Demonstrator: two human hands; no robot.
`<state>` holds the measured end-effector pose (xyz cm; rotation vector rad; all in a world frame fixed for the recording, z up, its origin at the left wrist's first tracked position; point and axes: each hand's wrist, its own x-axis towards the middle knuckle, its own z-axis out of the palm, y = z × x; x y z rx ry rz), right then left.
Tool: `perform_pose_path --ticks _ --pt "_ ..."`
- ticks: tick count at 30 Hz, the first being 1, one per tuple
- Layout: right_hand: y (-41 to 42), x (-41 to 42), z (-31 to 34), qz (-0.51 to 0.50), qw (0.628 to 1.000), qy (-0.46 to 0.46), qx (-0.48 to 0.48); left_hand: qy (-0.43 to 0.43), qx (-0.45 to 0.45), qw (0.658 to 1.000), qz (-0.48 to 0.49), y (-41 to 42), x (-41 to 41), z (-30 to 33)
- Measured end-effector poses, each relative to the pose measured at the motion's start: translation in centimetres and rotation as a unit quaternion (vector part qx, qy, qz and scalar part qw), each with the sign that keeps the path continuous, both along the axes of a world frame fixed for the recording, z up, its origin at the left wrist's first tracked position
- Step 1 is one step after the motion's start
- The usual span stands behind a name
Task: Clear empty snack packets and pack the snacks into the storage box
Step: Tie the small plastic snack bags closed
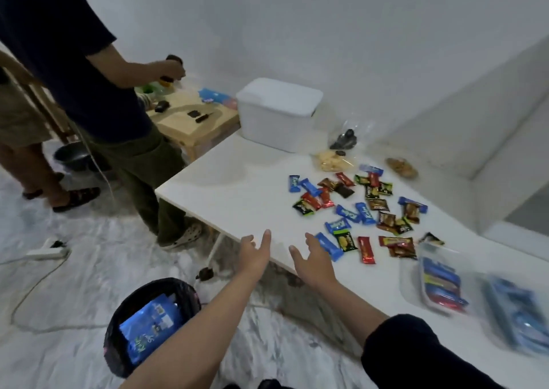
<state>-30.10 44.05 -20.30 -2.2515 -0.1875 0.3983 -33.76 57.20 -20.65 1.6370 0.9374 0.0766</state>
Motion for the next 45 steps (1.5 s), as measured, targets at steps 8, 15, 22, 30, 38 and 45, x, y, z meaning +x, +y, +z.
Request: perform_pose_path --ticks 8,15,22,30,38,45 --pt "-16.9 -0.3 0.4 -0.122 0.992 -0.016 -0.018 0.009 0.009 0.995 -0.1 -15.2 2.5 0.0" --pt "-26.6 1.3 0.7 -0.188 0.981 -0.024 -0.03 0.001 0.018 0.987 -0.159 -21.7 5.0 -0.3" --pt "-29.2 6.7 1.9 -0.212 0.976 -0.05 -0.011 0.0 0.071 0.982 -0.176 -22.6 11.7 0.9" --pt "-26.0 18.1 2.6 -0.215 0.972 -0.092 0.009 -0.052 0.077 0.971 -0.222 -18.7 23.5 1.8" --pt "-20.9 30.7 2.5 -0.257 0.963 -0.062 0.049 -0.051 0.121 0.956 -0.263 -13.8 36.1 2.2" --pt "-19.0 39.2 0.2 -0.25 0.967 -0.033 0.033 -0.032 0.181 0.94 -0.288 -12.4 44.2 0.6"
